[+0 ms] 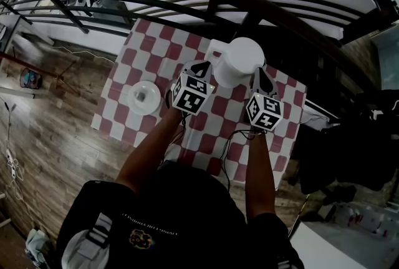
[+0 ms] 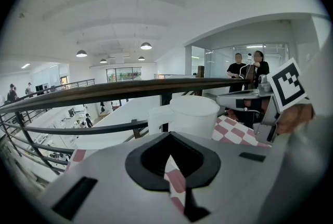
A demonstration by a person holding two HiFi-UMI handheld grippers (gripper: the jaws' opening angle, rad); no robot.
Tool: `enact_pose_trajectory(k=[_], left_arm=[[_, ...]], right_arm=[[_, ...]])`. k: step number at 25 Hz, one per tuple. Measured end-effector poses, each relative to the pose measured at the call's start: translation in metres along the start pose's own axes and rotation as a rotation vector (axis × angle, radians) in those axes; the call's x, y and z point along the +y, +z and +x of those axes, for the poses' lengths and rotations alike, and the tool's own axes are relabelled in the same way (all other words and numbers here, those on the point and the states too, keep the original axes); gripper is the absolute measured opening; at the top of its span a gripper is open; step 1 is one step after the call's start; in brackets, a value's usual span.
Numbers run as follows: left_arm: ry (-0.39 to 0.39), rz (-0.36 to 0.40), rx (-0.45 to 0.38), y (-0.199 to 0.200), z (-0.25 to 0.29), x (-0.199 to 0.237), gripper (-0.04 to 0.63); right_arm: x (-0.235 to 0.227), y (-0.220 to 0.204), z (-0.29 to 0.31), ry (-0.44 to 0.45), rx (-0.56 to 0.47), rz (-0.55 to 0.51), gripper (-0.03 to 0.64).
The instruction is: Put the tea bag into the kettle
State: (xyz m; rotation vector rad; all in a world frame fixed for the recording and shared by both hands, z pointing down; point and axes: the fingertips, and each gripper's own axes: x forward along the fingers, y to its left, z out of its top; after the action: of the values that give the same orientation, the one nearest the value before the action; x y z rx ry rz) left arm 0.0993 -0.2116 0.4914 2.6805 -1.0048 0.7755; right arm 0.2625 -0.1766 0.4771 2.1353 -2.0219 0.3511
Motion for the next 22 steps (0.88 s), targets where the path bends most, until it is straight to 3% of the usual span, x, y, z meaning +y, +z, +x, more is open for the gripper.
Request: enact_pose_trajectory(k=[22], left_arm=[[-0.001, 0.007, -0.005, 0.0011, -0.0052, -0.0026, -0.002]], right_arm=[[-0.0007, -0.0007, -0.0023, 0.009, 0.014, 0.008, 0.009]])
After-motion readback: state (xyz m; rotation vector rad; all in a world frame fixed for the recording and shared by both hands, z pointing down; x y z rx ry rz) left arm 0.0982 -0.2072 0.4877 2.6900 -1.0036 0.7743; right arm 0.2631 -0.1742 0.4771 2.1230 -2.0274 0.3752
